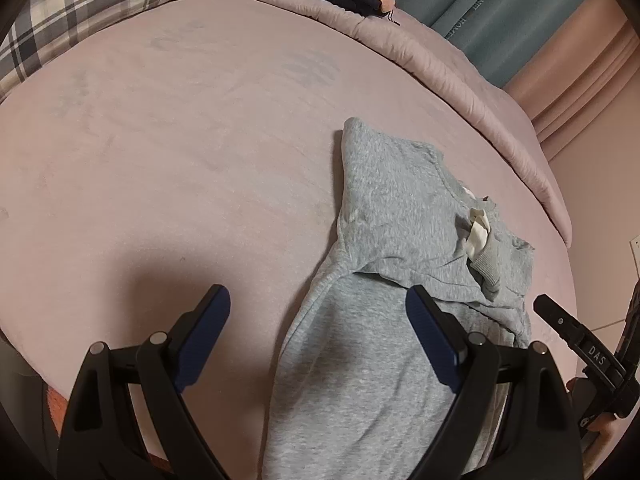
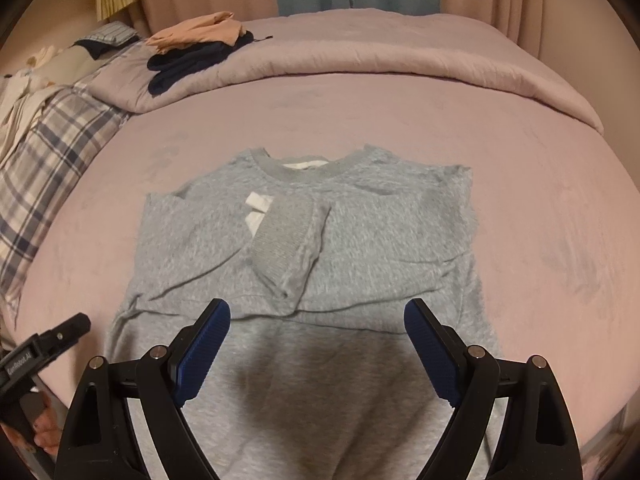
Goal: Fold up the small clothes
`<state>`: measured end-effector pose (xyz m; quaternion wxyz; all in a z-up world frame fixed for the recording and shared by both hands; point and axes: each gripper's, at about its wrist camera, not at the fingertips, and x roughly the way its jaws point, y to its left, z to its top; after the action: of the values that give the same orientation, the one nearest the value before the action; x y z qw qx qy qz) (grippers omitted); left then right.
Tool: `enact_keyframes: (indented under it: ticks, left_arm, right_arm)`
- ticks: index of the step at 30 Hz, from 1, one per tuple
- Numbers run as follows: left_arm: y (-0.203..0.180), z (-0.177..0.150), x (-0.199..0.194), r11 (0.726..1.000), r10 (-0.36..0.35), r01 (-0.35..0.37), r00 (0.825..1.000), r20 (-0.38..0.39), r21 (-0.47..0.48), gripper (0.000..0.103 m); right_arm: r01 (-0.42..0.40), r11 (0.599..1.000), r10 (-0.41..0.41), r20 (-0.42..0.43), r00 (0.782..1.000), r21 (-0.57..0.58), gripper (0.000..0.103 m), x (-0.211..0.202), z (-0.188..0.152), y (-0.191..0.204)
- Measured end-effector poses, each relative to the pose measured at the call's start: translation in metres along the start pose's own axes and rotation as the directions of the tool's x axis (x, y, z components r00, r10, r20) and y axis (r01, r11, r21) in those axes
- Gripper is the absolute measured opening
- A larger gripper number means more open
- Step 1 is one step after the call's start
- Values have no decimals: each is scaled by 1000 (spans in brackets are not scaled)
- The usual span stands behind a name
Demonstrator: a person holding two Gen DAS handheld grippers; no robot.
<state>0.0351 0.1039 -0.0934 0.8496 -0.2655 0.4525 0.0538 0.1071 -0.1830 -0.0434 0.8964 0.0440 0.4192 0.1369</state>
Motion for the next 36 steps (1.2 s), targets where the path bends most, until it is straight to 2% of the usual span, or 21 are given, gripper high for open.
enact_keyframes:
  ticks: [7,22,29,36]
  left_arm:
    - [-4,-1,-5,1000,7,-7,1000,13,20,90]
    - [-2,-1,-11,1000,-17,17,999,31,-5,91]
    - [-5,0,-11,1000,-21,21,999,27,-2,91]
    - [-4,-2,-7,1000,-15,15,1000,19,0,91]
  right_arm:
    - [1,1000,-1,13,1000,-27,88,0,6,8]
    - [7,998,-6,25,1000,-69,88,3,15,22]
    - [-32,997,32,2,999,-70,88,11,15,31]
    - [-23,997,22,-19,1000,-70,88,20,17,34]
